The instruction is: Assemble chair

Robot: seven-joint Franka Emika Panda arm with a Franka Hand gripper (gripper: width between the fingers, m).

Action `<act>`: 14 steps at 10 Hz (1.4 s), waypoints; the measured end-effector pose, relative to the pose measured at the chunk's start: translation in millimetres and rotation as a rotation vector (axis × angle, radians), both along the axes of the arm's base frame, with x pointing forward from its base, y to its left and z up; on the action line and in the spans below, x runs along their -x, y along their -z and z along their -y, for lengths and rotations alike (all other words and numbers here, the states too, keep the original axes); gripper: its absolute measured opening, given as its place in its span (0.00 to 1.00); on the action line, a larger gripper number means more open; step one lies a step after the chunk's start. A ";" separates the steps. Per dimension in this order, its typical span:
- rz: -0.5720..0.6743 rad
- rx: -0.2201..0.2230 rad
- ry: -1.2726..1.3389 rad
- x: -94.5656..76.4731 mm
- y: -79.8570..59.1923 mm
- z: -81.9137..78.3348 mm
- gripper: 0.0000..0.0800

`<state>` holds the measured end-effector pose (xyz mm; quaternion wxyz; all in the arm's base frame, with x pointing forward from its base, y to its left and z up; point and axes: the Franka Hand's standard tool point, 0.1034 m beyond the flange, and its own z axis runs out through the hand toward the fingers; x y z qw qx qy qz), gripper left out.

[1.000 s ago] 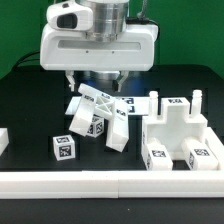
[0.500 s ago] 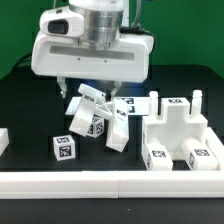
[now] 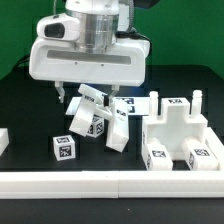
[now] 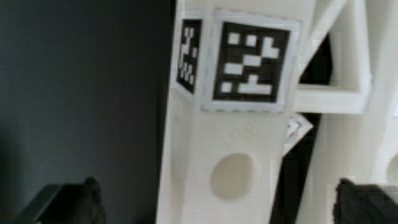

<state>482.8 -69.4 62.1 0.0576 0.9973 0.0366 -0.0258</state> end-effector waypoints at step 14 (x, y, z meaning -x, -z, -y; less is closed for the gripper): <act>0.010 -0.006 -0.039 13.4 26.7 0.9 0.35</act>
Offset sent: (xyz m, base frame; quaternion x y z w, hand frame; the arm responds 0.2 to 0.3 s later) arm -0.0151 0.0076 -0.0072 -0.0177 0.0484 -0.0364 0.9980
